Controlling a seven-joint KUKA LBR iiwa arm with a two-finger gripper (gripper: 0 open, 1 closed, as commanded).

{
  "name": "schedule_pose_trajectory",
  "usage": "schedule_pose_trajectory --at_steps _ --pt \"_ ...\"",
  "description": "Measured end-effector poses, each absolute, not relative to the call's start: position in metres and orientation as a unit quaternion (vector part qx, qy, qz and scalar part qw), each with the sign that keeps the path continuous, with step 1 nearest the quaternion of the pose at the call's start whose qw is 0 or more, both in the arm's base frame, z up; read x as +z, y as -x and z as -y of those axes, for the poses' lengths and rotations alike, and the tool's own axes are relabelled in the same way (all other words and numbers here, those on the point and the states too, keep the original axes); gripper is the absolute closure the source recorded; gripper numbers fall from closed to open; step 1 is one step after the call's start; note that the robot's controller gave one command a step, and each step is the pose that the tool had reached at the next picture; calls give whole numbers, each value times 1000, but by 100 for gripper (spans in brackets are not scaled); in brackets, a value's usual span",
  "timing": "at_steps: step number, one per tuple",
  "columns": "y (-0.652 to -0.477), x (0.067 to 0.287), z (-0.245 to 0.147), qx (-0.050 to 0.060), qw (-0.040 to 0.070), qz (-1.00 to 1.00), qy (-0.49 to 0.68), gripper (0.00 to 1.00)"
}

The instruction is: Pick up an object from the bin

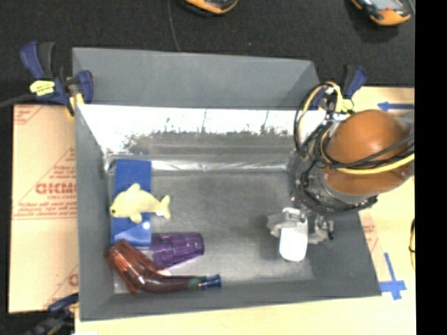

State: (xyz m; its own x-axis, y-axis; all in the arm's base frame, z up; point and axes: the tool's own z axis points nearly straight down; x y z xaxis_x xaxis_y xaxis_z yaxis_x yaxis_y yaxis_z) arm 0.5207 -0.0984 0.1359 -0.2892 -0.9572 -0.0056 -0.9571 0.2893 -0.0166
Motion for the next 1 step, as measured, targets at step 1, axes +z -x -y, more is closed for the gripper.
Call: schedule_pose_trajectory --at_steps 1 --pt "-521 143 98 -5 8 -804 595 100"
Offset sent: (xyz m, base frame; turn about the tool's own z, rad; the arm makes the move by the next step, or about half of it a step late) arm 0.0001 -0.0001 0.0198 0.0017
